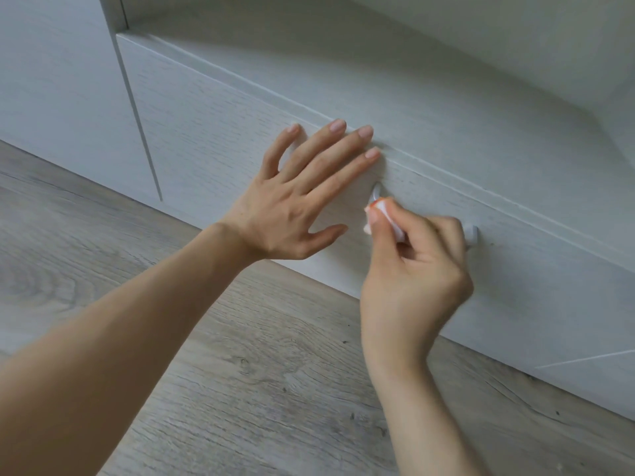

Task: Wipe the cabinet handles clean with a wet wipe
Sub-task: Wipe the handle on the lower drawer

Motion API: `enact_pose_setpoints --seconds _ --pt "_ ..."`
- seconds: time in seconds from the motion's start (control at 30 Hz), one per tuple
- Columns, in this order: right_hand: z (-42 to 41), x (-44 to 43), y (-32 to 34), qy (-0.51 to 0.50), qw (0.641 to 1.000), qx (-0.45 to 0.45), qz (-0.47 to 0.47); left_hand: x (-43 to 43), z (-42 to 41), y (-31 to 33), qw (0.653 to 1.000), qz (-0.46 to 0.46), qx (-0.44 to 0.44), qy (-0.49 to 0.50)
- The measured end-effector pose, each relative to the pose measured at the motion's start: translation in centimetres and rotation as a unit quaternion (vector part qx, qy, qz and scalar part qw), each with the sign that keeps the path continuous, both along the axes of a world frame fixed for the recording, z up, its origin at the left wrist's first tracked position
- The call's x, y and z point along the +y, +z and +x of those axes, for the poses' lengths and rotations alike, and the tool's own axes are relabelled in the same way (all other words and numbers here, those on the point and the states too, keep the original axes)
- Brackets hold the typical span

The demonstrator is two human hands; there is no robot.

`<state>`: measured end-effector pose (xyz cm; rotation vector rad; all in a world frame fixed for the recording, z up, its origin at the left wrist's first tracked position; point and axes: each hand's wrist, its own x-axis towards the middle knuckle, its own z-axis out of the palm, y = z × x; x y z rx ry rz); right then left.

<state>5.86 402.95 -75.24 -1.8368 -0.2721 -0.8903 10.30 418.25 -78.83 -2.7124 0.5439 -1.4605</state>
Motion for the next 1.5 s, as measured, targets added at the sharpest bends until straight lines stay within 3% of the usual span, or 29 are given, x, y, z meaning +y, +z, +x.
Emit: enact_pose_setpoints --seconds 0.1,0.23,0.33,0.43,0.6,1.33,1.5 --pt "-0.1 -0.3 -0.1 -0.01 1.0 -0.002 -0.026 0.3 0.0 0.0 1.0 0.004 -0.005 0.004" --pt "-0.6 -2.1 -0.4 -0.039 0.998 0.02 0.042 1.4 -0.1 -0.1 0.999 -0.018 -0.023 0.03" --pt "-1.5 -0.8 -0.1 0.0 0.998 0.039 0.045 1.6 -0.1 -0.2 0.999 -0.023 -0.026 0.027" --pt "-1.7 1.1 0.3 0.035 0.99 0.112 0.072 1.4 -0.1 -0.4 0.999 -0.027 -0.023 0.029" --pt "-1.1 2.1 0.6 -0.002 0.966 0.189 0.174 1.6 -0.1 -0.4 0.999 -0.03 -0.021 0.026" --pt "0.3 -7.2 0.9 -0.122 0.964 0.118 0.205 1.7 -2.0 1.0 0.997 -0.005 0.063 0.042" --pt "1.8 -8.5 2.4 -0.054 0.982 0.124 0.135 1.4 -2.8 1.6 0.992 0.003 0.11 0.062"
